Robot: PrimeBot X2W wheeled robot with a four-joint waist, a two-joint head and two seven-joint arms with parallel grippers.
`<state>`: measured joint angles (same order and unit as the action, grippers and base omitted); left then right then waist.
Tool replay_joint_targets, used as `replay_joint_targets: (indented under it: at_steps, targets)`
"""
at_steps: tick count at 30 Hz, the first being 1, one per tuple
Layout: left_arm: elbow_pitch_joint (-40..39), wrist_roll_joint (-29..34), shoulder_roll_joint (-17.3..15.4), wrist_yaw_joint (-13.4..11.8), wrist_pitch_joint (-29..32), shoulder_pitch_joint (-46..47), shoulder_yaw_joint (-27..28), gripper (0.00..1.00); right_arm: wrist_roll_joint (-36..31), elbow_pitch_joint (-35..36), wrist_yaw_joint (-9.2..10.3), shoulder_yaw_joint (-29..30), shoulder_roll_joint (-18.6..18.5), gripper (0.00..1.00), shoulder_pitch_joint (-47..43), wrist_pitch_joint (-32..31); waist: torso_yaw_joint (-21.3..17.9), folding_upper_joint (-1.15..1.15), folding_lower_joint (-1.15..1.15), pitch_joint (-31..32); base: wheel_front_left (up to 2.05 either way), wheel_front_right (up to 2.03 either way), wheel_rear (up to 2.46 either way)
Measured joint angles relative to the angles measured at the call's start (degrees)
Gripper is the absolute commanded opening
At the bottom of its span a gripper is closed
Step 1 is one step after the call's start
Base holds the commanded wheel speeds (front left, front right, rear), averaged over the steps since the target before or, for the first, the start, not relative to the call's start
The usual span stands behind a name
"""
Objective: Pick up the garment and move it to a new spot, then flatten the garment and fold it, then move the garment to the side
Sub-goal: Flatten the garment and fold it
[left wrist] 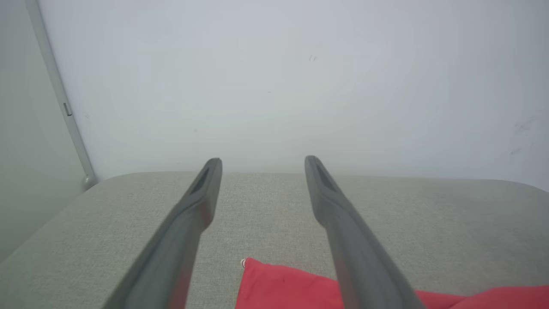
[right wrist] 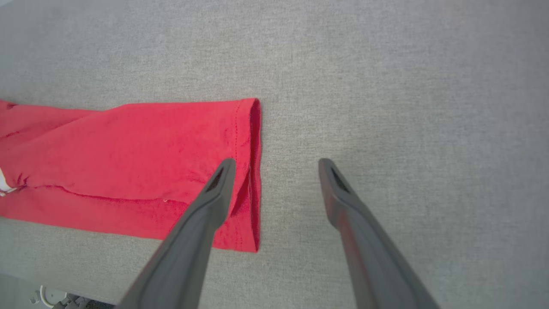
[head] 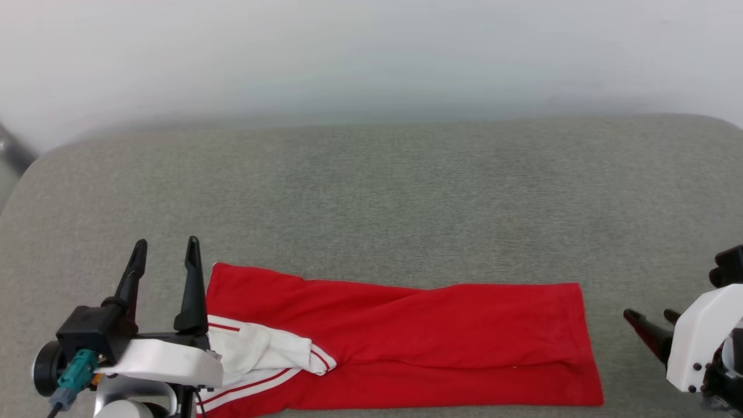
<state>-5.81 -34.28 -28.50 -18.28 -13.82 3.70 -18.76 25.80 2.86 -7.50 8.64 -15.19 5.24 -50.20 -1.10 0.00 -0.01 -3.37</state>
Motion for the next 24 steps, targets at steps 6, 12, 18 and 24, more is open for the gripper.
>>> replay_joint_targets:
  at_steps: [6,12,18,24]
  targets:
    - [-1.1,3.0,2.1,-0.4,-0.8,0.1,-1.2,1.0,0.0,-4.6,0.0,-0.7,1.2,1.0,-0.5,-1.9,2.9,0.0,0.0,-1.4,0.0,0.0,0.0]
    - [-0.8,4.5,3.7,0.6,-1.0,1.7,-2.0,1.0,0.5,-11.3,0.0,-1.6,1.7,1.0,2.4,-1.8,5.5,0.0,0.01,-4.6,0.0,0.0,0.0]
    - [0.2,5.9,4.4,1.4,-1.1,2.7,-2.2,1.0,3.0,-16.5,0.0,-3.3,1.1,0.66,4.5,-2.9,7.2,0.0,0.01,-6.9,0.0,0.0,0.0]
    - [1.1,6.4,4.6,1.6,-1.1,2.7,-2.5,1.0,4.5,-18.1,0.0,-5.0,0.8,0.0,5.6,-3.2,6.7,0.0,0.01,-6.8,0.0,0.0,0.0]
